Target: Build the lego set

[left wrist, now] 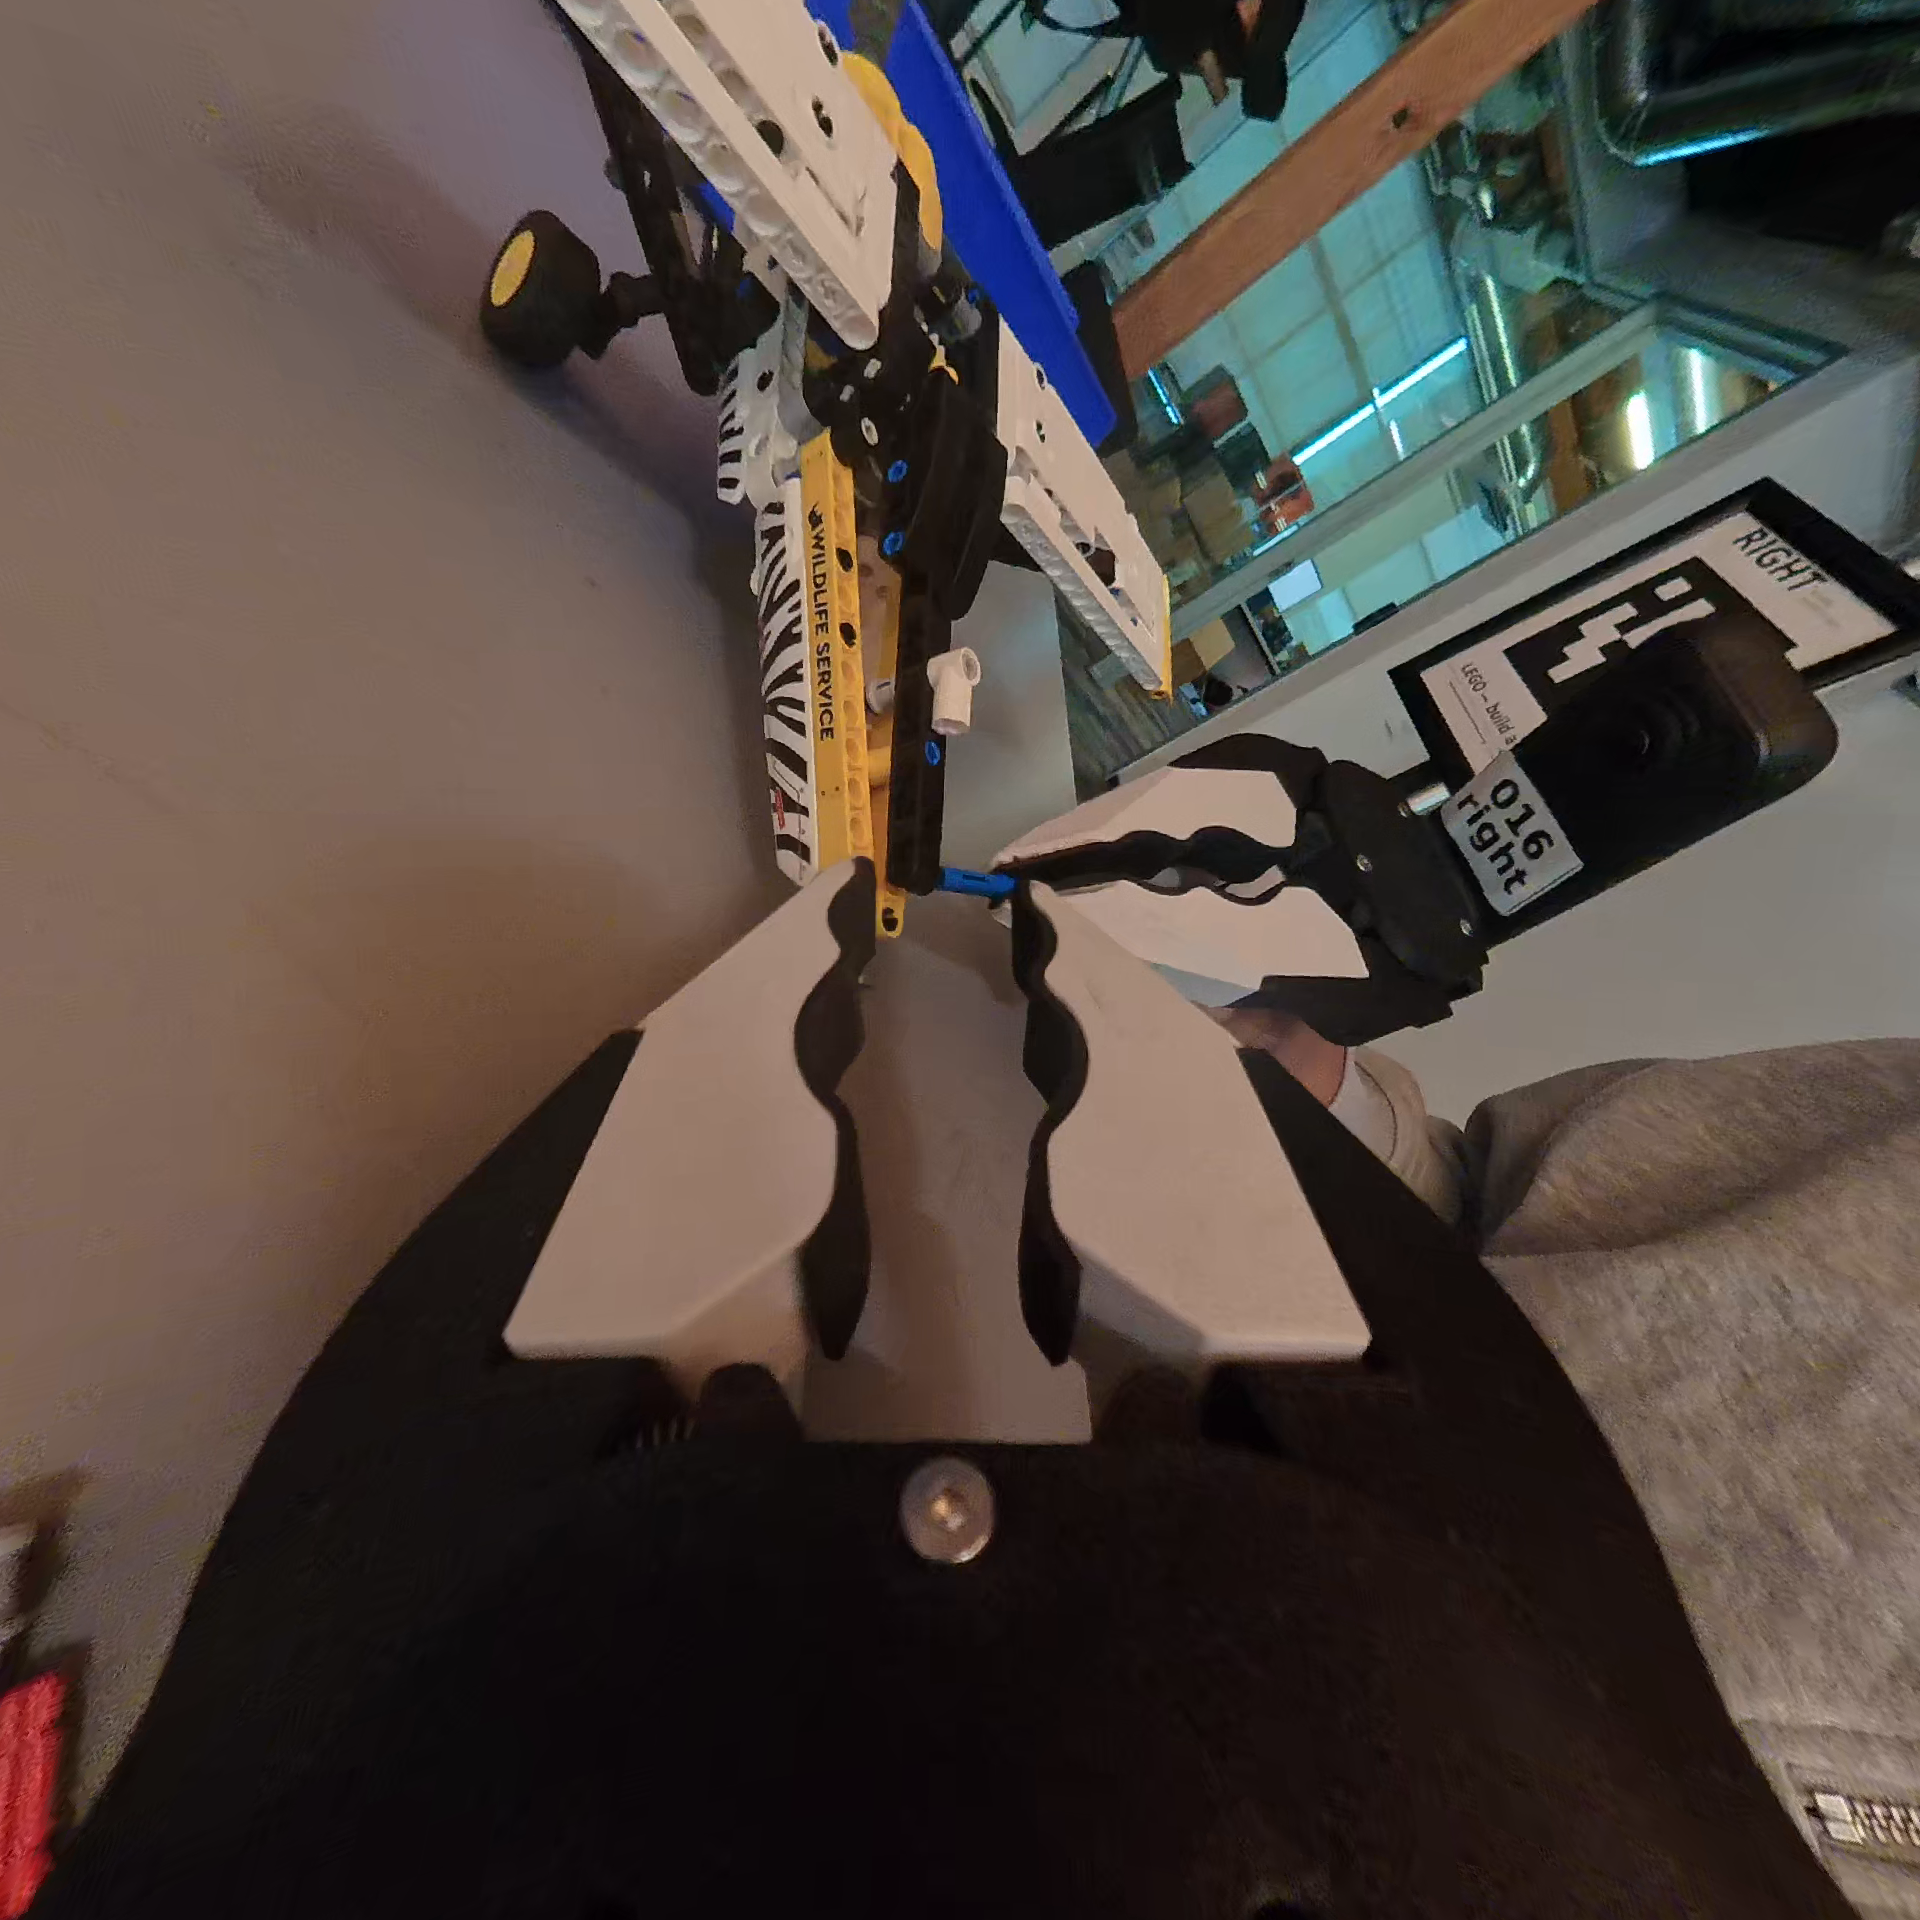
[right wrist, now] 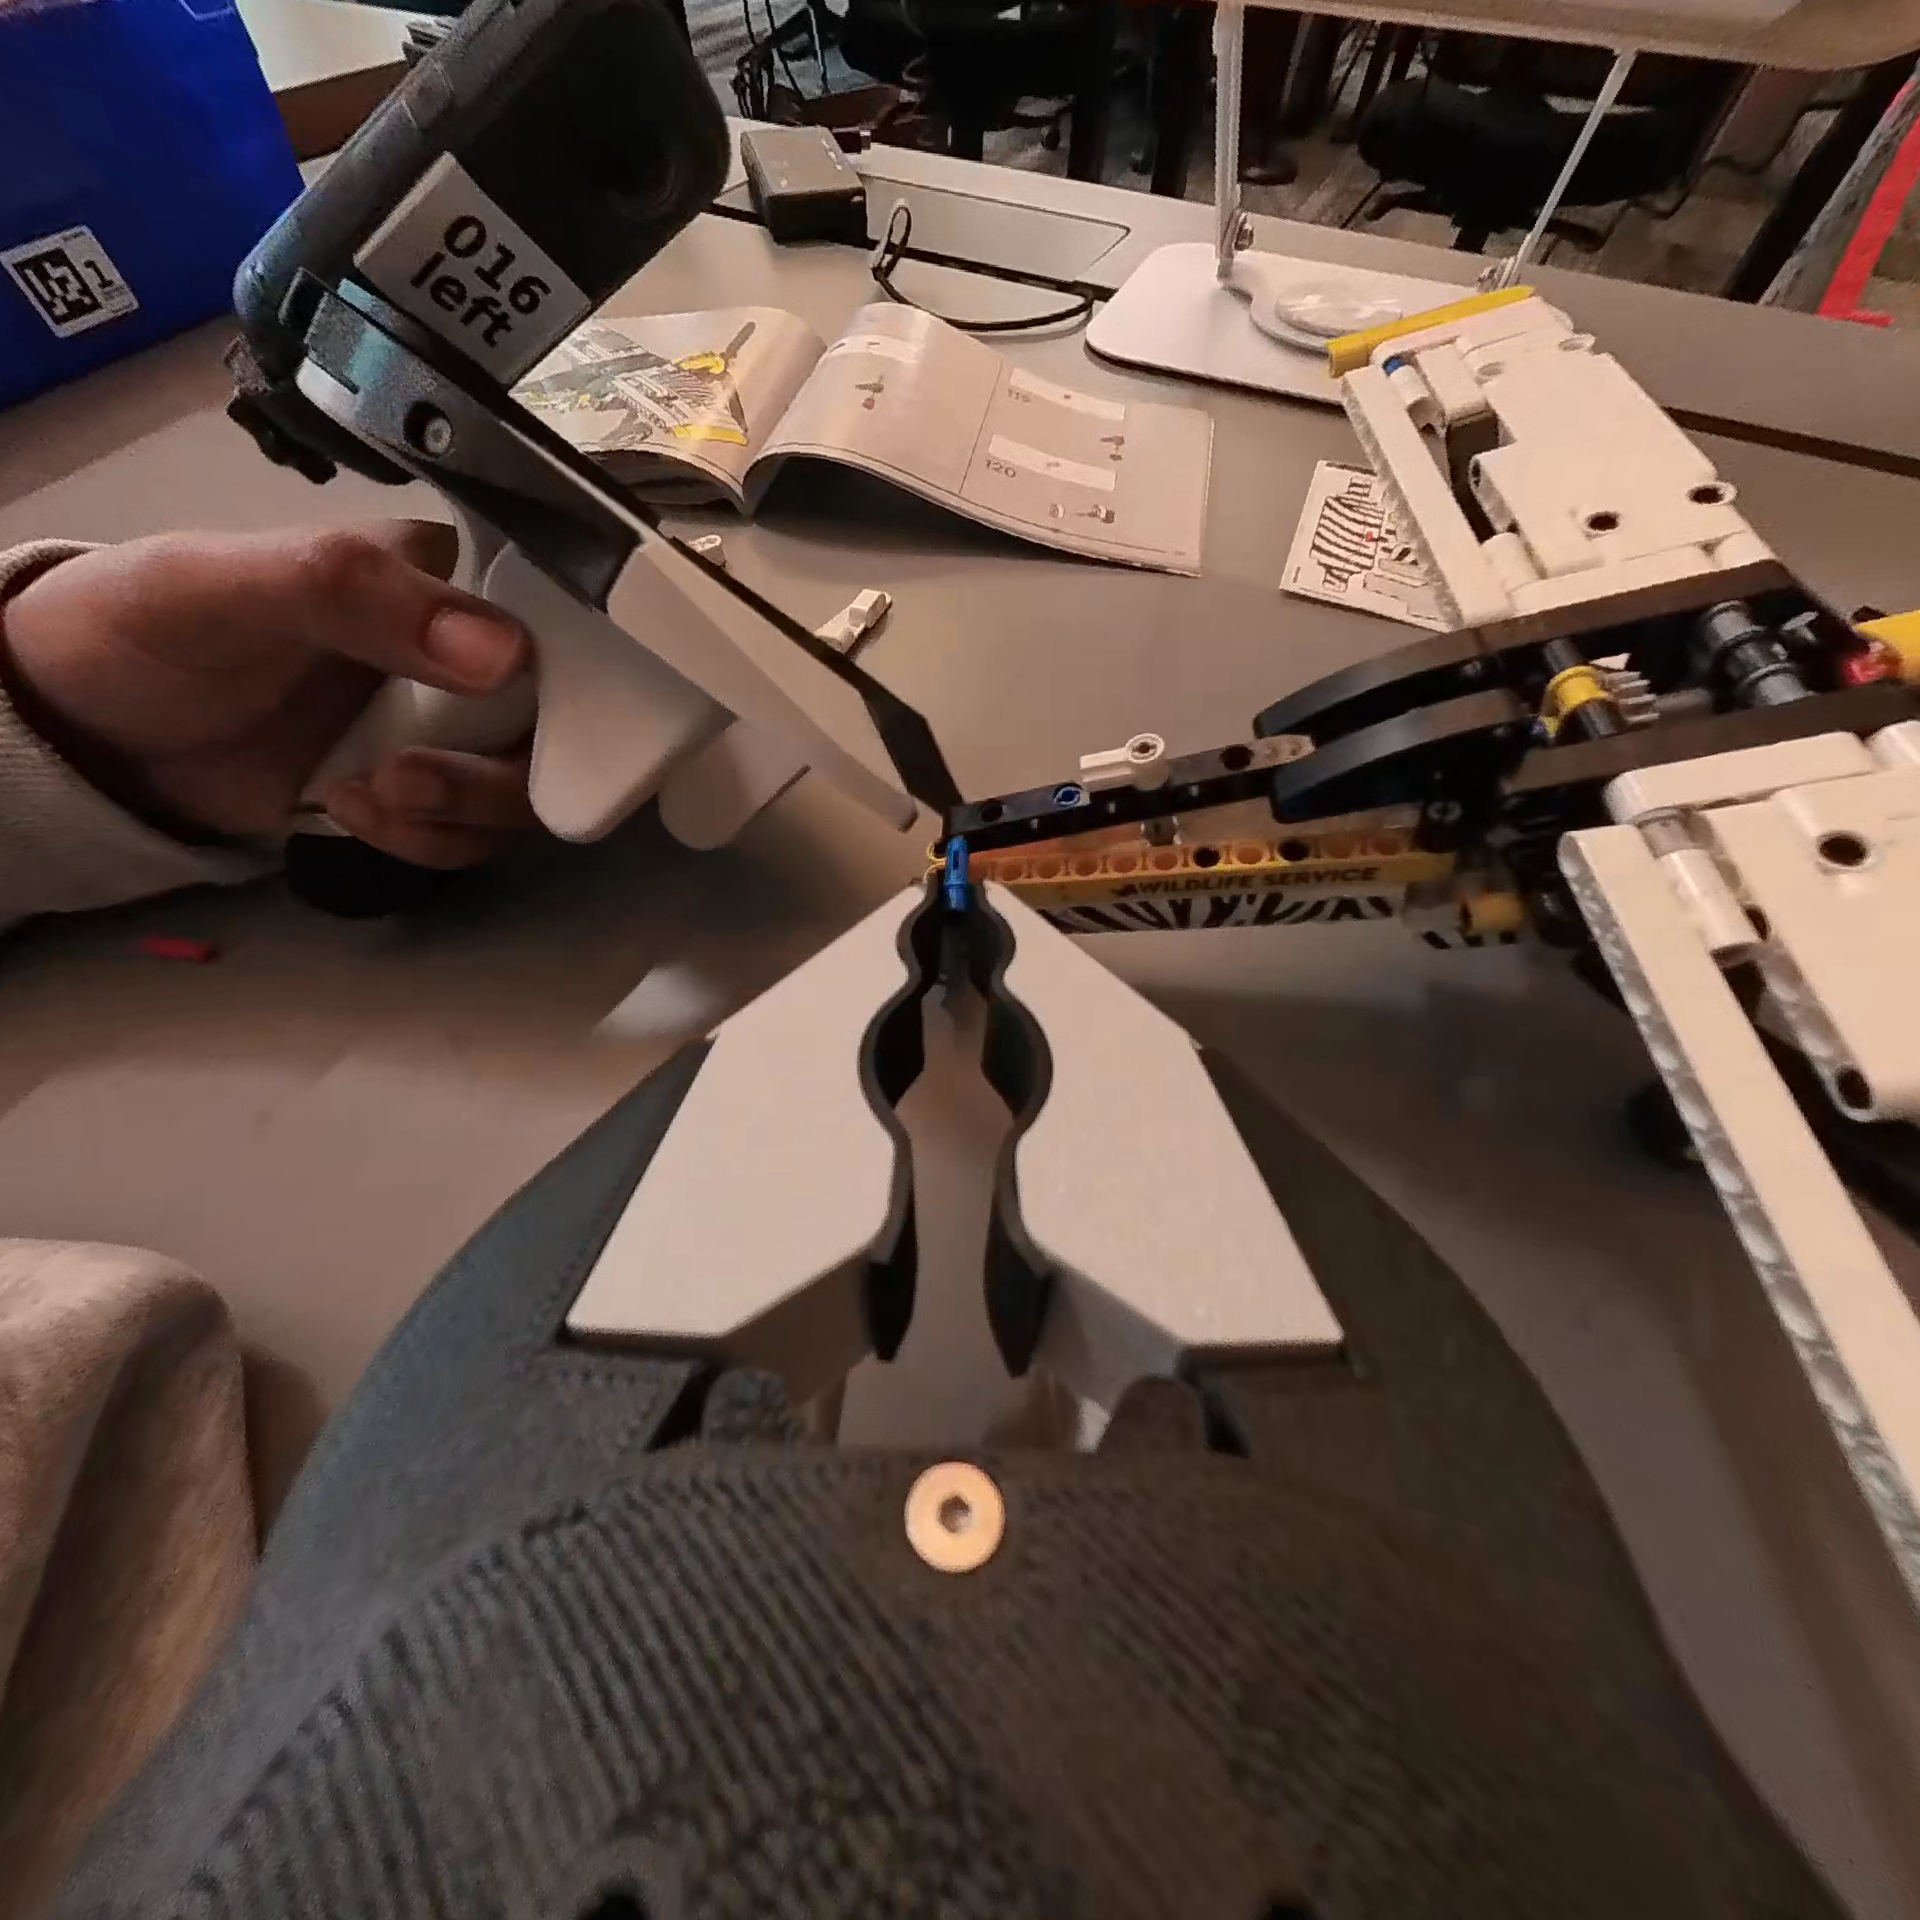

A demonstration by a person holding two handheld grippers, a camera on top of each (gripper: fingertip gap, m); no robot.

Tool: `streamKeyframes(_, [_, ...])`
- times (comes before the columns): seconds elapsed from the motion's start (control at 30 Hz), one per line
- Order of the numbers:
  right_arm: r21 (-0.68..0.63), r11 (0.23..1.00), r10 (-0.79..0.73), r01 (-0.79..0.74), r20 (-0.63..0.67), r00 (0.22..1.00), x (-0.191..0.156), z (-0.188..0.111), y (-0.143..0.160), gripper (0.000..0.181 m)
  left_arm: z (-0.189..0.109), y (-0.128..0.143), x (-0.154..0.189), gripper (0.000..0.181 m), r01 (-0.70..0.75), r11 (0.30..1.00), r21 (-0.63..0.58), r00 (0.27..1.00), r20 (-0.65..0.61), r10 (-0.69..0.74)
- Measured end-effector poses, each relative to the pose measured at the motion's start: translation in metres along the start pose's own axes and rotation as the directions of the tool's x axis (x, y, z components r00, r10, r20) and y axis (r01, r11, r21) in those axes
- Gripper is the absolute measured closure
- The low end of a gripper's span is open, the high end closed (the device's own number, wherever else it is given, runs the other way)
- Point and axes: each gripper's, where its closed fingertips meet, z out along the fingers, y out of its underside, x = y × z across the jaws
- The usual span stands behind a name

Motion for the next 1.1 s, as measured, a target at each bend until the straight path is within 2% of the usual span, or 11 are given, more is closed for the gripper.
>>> streamKeyframes(0.57, [-0.026, 0.998, 0.067, -0.066, 0.039, 0.997, 0.0027, 0.0060, 0.0058, 0.178, 0.0020, 0.0036, -0.0017, 0.159, -0.005, 1.000, -0.031, 1.000, 0.012, 0.005])
streamKeyframes(0.77, [-0.037, 0.998, 0.045, -0.044, 0.024, 0.999, 0.0016, 0.0063, 0.0078, 0.178, 0.0014, 0.0029, -0.0021, 0.164, -0.011, 1.000, -0.029, 1.000, 0.016, 0.011])
streamKeyframes(1.1, [-0.027, 0.976, 0.216, -0.215, 0.111, 0.970, 0.0036, 0.0052, 0.0044, 0.178, 0.0054, 0.0098, 0.0003, 0.162, -0.066, 0.996, -0.066, 0.998, 0.013, 0.067])
